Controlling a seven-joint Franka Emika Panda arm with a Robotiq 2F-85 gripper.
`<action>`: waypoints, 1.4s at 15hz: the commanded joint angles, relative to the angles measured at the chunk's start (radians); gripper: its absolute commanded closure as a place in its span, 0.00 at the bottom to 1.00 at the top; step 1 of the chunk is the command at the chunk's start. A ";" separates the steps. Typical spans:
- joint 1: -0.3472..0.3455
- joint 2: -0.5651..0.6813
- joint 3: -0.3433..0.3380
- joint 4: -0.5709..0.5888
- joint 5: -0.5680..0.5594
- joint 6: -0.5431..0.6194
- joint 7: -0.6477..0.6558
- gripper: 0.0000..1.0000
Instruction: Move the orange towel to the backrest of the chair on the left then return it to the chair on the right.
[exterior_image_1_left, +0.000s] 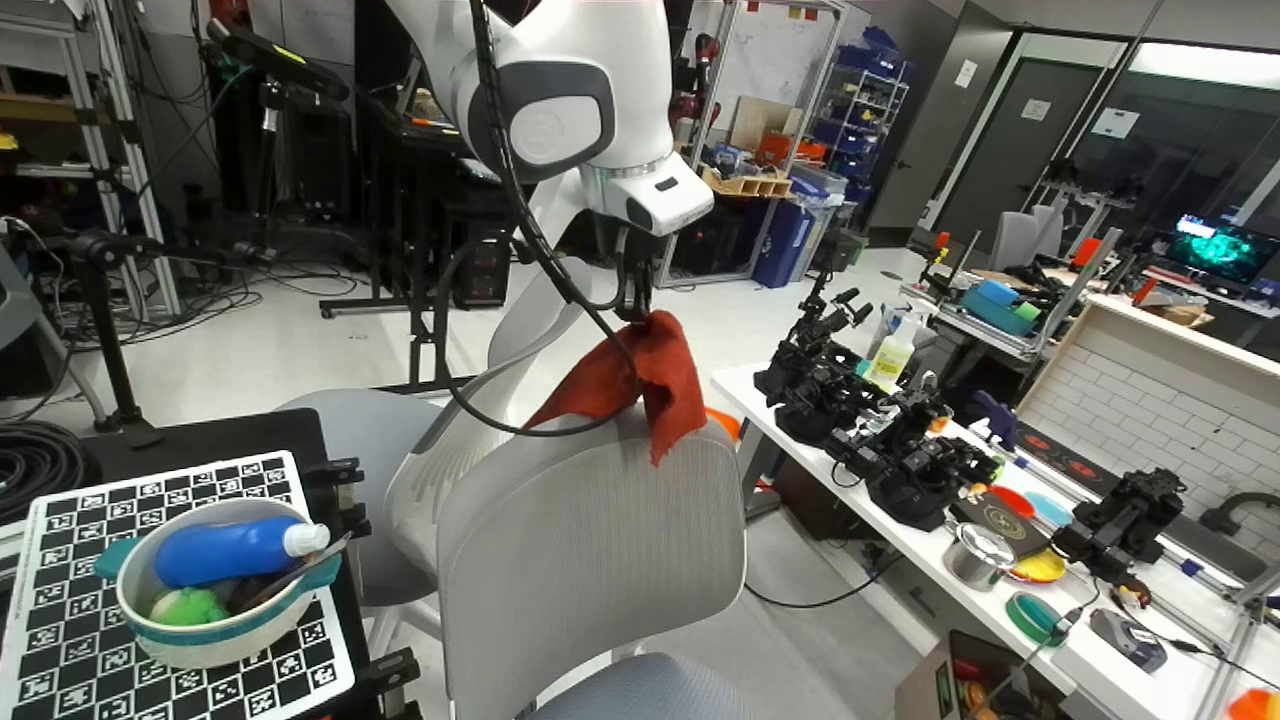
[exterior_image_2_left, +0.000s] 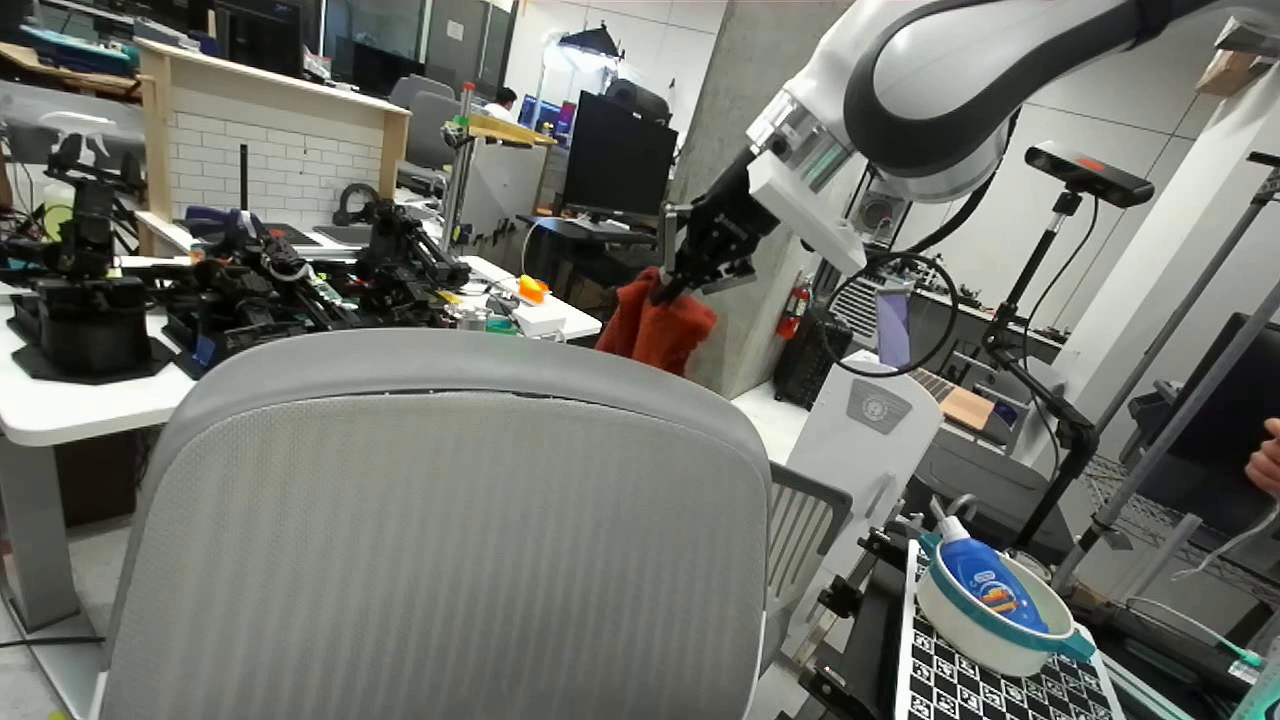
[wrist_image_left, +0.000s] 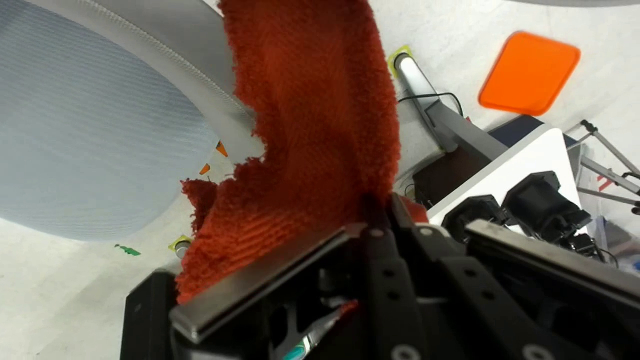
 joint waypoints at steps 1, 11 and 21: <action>0.008 0.023 -0.009 0.053 -0.025 -0.023 0.027 0.99; -0.001 -0.011 -0.024 0.001 -0.014 0.001 0.025 0.99; -0.015 -0.054 -0.042 -0.087 -0.030 0.001 0.047 0.44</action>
